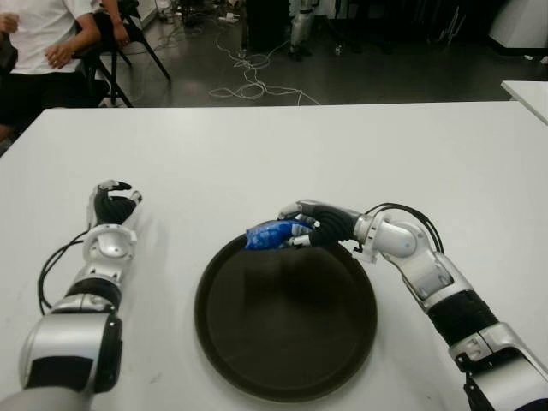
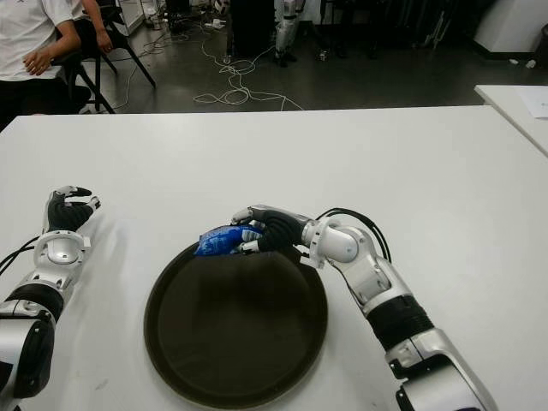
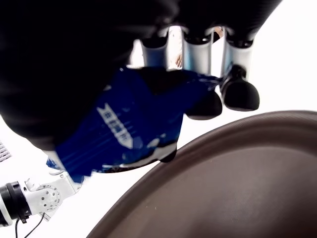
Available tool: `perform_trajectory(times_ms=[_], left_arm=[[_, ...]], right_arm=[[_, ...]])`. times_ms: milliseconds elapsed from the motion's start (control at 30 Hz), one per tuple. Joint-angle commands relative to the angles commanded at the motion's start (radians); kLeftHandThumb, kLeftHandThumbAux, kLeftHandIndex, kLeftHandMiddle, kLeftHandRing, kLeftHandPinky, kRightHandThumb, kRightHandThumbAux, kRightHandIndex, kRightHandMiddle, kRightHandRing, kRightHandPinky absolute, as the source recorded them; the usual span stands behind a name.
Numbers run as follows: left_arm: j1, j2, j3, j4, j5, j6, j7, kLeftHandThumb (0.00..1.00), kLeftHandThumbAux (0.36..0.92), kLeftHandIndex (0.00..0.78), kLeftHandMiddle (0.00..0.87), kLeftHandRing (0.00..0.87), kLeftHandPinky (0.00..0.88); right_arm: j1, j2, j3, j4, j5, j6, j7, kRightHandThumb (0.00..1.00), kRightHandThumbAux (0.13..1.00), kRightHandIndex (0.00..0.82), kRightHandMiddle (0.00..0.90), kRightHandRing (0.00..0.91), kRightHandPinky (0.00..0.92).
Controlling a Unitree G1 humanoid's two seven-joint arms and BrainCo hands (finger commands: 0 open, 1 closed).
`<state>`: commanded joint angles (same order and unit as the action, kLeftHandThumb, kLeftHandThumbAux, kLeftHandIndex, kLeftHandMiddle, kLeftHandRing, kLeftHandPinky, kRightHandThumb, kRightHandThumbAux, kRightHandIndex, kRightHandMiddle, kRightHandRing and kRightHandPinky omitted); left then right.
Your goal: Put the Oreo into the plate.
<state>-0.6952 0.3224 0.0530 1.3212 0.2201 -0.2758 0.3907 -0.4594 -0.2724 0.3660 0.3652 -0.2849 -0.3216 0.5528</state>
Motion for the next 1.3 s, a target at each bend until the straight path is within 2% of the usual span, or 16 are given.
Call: perform_trajectory(times_ms=[533,667,767,833,867,900,933,967,1067,1167,1300], left_arm=[[0.001,0.001,-0.007,0.0,0.007,0.001,0.009,0.676,0.719,0.399,0.265,0.306,0.346],[0.0,0.001,-0.008,0.001,0.008,0.004,0.011,0.678,0.719,0.399,0.272,0.311,0.352],[0.001,0.001,-0.01,0.0,0.01,0.001,0.014,0.679,0.718,0.399,0.274,0.312,0.351],[0.001,0.001,-0.011,0.0,0.009,0.001,0.015,0.679,0.718,0.399,0.278,0.314,0.351],[0.001,0.001,-0.011,0.0,0.008,0.0,0.014,0.679,0.718,0.399,0.278,0.314,0.351],[0.001,0.001,-0.01,0.0,0.007,0.0,0.014,0.679,0.718,0.399,0.278,0.314,0.351],[0.001,0.0,-0.009,0.0,0.006,-0.001,0.013,0.679,0.718,0.399,0.277,0.313,0.35],[0.0,0.0,-0.008,0.0,0.004,-0.001,0.012,0.678,0.719,0.399,0.277,0.313,0.35],[0.0,-0.001,-0.006,0.0,0.001,0.0,0.01,0.677,0.719,0.399,0.279,0.316,0.35],[0.0,0.0,-0.006,0.0,0.002,0.0,0.011,0.676,0.719,0.399,0.282,0.321,0.351],[0.0,0.002,-0.014,0.0,0.01,0.003,0.019,0.675,0.719,0.399,0.28,0.323,0.355]], right_arm=[[-0.01,-0.013,0.018,-0.005,-0.041,0.009,-0.008,0.722,0.711,0.44,0.851,0.842,0.829],[-0.015,-0.02,0.028,0.003,-0.053,-0.01,-0.01,0.723,0.711,0.44,0.851,0.84,0.825],[-0.032,-0.032,0.044,0.023,-0.08,-0.053,-0.014,0.721,0.711,0.441,0.83,0.823,0.805],[-0.04,-0.037,0.051,0.034,-0.096,-0.075,-0.019,0.713,0.715,0.437,0.736,0.728,0.661],[-0.043,-0.038,0.052,0.038,-0.101,-0.084,-0.023,0.705,0.718,0.431,0.645,0.632,0.541],[-0.044,-0.039,0.053,0.041,-0.106,-0.092,-0.028,0.702,0.719,0.429,0.613,0.598,0.498],[-0.045,-0.04,0.054,0.045,-0.11,-0.098,-0.031,0.691,0.723,0.42,0.512,0.494,0.386],[-0.046,-0.04,0.055,0.047,-0.113,-0.101,-0.035,0.605,0.714,0.361,0.421,0.405,0.3],[-0.046,-0.038,0.056,0.05,-0.119,-0.101,-0.042,0.349,0.682,0.182,0.242,0.235,0.166],[-0.045,-0.037,0.058,0.05,-0.121,-0.097,-0.044,0.257,0.656,0.074,0.126,0.133,0.108],[-0.042,-0.037,0.063,0.048,-0.124,-0.092,-0.049,0.228,0.639,0.02,0.038,0.055,0.072]])
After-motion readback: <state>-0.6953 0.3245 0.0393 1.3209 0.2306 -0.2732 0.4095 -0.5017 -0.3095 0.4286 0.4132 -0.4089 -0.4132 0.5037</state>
